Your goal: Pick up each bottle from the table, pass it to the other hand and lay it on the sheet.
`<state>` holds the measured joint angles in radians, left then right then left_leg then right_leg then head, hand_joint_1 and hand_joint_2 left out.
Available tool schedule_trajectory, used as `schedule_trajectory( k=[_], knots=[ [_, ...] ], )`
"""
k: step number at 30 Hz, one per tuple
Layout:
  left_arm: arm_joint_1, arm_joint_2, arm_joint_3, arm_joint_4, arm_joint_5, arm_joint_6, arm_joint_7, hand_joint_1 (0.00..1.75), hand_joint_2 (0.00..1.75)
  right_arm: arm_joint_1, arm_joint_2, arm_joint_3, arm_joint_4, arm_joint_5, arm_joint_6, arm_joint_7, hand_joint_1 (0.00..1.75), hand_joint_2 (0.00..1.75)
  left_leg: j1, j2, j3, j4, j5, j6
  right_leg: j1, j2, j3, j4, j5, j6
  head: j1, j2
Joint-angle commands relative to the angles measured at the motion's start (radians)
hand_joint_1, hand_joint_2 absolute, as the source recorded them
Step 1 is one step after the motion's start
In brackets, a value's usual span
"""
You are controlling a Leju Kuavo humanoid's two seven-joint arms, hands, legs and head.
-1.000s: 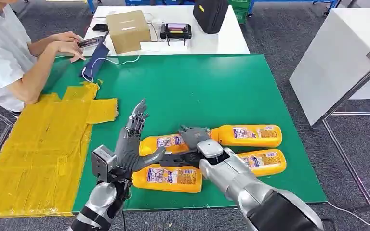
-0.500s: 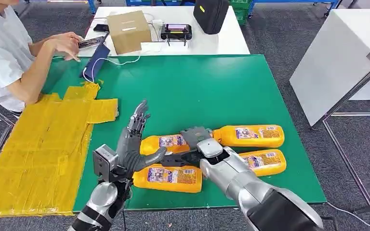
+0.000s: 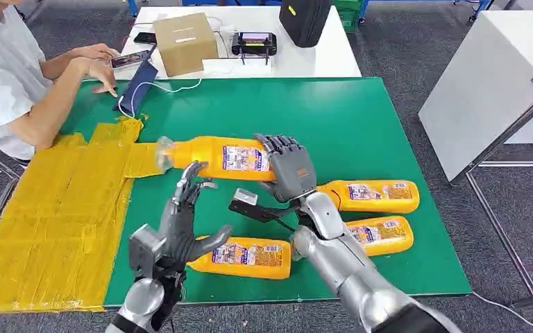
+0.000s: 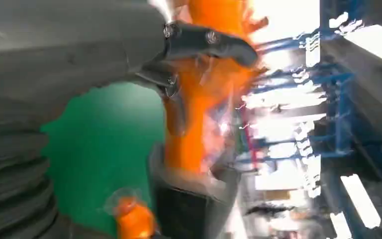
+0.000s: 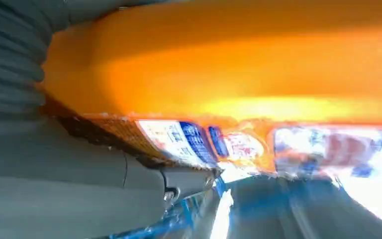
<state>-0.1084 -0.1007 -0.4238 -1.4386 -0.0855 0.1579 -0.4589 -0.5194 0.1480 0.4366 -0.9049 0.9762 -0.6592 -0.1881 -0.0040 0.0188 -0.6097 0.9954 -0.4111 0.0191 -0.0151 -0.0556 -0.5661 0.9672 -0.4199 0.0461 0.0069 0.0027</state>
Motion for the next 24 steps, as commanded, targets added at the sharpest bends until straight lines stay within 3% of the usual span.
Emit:
schedule_trajectory(
  k=[1, 8, 15, 18, 20, 24],
  knots=[
    [0.055, 0.024, 0.048, -0.035, -0.017, 0.023, 0.003, 0.00, 1.75, 0.221, -0.053, -0.213, -0.571, -0.194, -0.039, -0.062, 1.75, 1.75, 0.002, -0.007, 0.001, 0.001, -0.001, -0.001, 0.001, -0.002, 0.004, 0.000, -0.003, -0.002, 0.000, 0.000],
    [0.103, 0.032, 0.082, -0.083, -0.037, 0.034, 0.005, 0.00, 1.75, 0.312, -0.056, -0.216, -0.610, -0.316, -0.039, -0.106, 1.75, 1.75, 0.001, -0.002, 0.001, 0.000, -0.001, -0.002, 0.000, 0.001, 0.001, -0.001, -0.002, -0.003, 0.000, 0.000],
    [0.103, 0.032, 0.082, -0.083, -0.037, 0.034, 0.005, 0.00, 1.75, 0.312, -0.056, -0.216, -0.610, -0.316, -0.039, -0.106, 1.75, 1.75, 0.001, -0.001, 0.002, 0.000, -0.002, -0.001, 0.000, 0.003, 0.001, 0.000, -0.002, -0.003, 0.000, 0.000],
    [0.115, 0.030, 0.088, -0.092, -0.043, 0.039, 0.006, 0.00, 1.75, 0.344, -0.047, -0.216, -0.649, -0.424, -0.017, -0.134, 1.75, 1.75, 0.001, 0.000, 0.001, 0.000, -0.001, -0.001, 0.000, 0.003, 0.001, -0.001, -0.002, -0.003, 0.000, 0.000],
    [0.138, 0.032, 0.101, -0.114, -0.048, 0.049, 0.008, 0.00, 1.75, 0.394, -0.032, -0.219, -0.690, -0.605, 0.073, -0.156, 1.75, 1.75, 0.001, -0.001, 0.002, 0.000, -0.002, -0.001, 0.000, 0.002, 0.002, -0.001, -0.002, -0.003, 0.000, 0.000],
    [0.150, 0.036, 0.108, -0.130, -0.050, 0.054, 0.008, 0.00, 1.75, 0.411, -0.034, -0.180, -0.645, -0.691, 0.188, -0.142, 1.75, 1.75, 0.000, 0.000, 0.002, -0.001, -0.002, -0.001, 0.000, 0.002, 0.002, -0.001, -0.002, -0.003, 0.000, 0.000]
  ],
)
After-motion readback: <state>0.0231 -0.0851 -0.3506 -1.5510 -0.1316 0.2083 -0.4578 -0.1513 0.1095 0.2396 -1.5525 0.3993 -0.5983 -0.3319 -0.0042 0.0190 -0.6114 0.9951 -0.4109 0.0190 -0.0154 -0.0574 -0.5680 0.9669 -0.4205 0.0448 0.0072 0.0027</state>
